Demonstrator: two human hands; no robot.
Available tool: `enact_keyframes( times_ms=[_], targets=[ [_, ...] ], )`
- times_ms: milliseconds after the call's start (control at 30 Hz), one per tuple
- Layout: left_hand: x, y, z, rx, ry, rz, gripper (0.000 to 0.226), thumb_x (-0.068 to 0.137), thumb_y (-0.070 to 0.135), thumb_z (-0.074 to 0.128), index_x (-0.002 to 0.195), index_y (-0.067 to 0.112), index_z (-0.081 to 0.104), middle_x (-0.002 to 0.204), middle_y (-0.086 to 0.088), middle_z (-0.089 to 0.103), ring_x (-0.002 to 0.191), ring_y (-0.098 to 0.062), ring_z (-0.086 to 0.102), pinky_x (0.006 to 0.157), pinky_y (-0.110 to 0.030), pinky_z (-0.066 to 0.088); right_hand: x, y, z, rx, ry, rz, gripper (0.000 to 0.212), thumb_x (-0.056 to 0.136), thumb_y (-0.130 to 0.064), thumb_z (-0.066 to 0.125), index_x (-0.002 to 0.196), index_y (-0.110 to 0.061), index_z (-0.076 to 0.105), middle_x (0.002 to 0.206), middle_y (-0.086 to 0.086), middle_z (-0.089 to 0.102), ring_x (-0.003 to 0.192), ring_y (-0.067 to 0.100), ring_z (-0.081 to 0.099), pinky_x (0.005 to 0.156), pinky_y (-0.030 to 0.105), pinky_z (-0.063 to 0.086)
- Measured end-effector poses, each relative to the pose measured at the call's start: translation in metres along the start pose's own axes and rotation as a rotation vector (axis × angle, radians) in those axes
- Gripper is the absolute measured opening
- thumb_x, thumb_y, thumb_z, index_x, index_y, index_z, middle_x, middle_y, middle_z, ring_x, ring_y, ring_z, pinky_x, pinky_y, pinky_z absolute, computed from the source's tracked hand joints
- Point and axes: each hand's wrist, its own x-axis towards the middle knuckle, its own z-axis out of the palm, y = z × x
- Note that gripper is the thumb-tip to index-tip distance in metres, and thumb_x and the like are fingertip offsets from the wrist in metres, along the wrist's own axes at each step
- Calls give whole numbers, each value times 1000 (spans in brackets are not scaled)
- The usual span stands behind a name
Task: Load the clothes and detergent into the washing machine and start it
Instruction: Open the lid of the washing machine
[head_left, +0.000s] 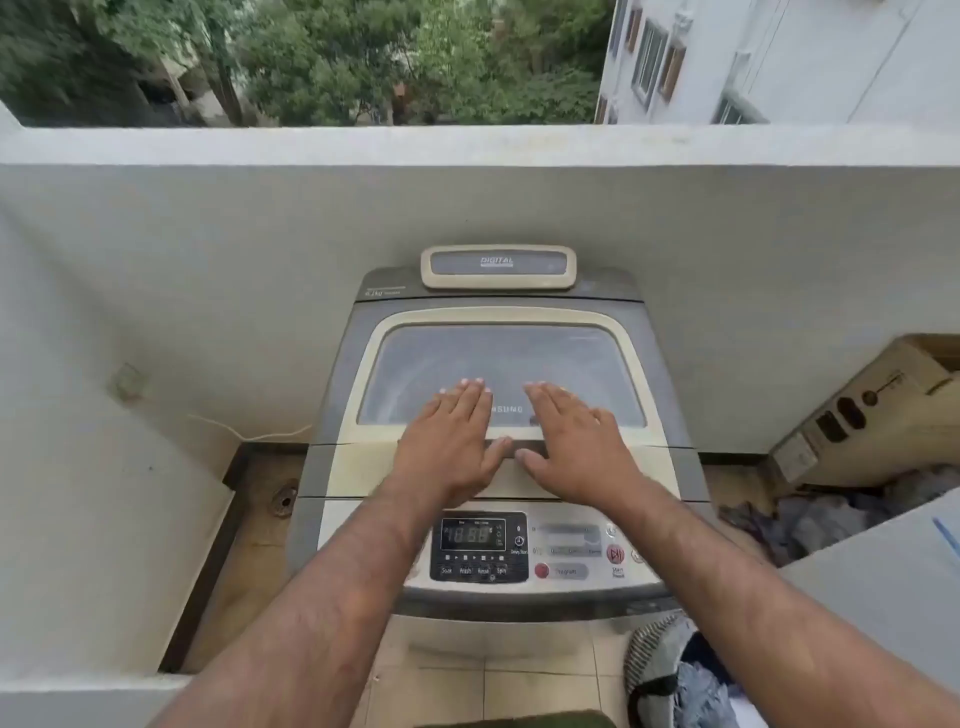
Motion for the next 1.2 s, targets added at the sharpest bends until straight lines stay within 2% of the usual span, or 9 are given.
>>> enact_keyframes(
  times_ms=[100,167,267,367,600,767,867,1033,1200],
  targets=[
    [-7,-1,18,-52,-72,-3,72,107,58,28,161,11,26,172,-10,22,160,-25,19,129,-41,14,-7,-1,24,-13,35,-24,56,102,-49,30,151,-26,42,162,-2,41,149,19,37,116,46,31],
    [-12,3,25,-56,-38,-13,68,105,56,32,155,10,36,168,-12,32,155,-28,28,126,-44,23,-16,-4,34,-32,90,-30,55,99,-49,24,140,-26,52,152,-3,51,141,19,46,111,45,35],
    [-15,4,24,-35,16,3,59,101,55,40,140,10,47,156,-13,44,142,-30,41,116,-45,33,-18,-6,32,-21,145,-21,50,95,-49,33,129,-23,59,139,-2,59,129,22,53,106,44,39],
    [-20,3,20,-12,42,29,54,97,56,46,127,11,51,139,-11,49,126,-30,46,104,-43,39,-19,-7,30,-33,147,-9,44,91,-50,47,122,-21,62,122,0,60,116,25,55,98,44,42],
    [-17,6,2,-31,20,25,40,93,51,61,111,17,51,116,-2,54,113,-24,49,97,-38,40,-19,-10,-1,-21,56,-37,31,94,-44,63,122,-32,61,115,-9,59,117,18,52,95,41,38],
    [-24,10,-34,-95,171,16,31,87,43,72,98,19,56,100,4,56,98,-19,51,84,-31,40,-27,-12,-38,-18,179,-133,26,96,-33,66,123,-31,65,115,-10,64,114,18,55,92,40,38],
    [-20,13,-72,-90,263,-19,32,85,41,76,100,18,61,100,4,58,94,-16,49,79,-28,35,-20,-14,-74,-18,252,-174,26,96,-32,67,122,-32,66,114,-10,63,113,17,55,94,39,38],
    [1,13,-124,-49,447,-85,35,79,38,82,100,14,68,101,-4,65,100,-27,59,86,-40,48,3,-21,-129,-37,414,-211,29,94,-29,69,124,-29,69,118,-6,67,116,21,58,95,43,41],
    [38,8,-147,56,638,-113,30,76,28,83,97,12,70,106,-7,62,98,-31,60,97,-45,45,37,-23,-153,-76,590,-185,27,90,-23,73,117,-26,73,114,-3,65,113,24,55,90,44,43]
  ],
)
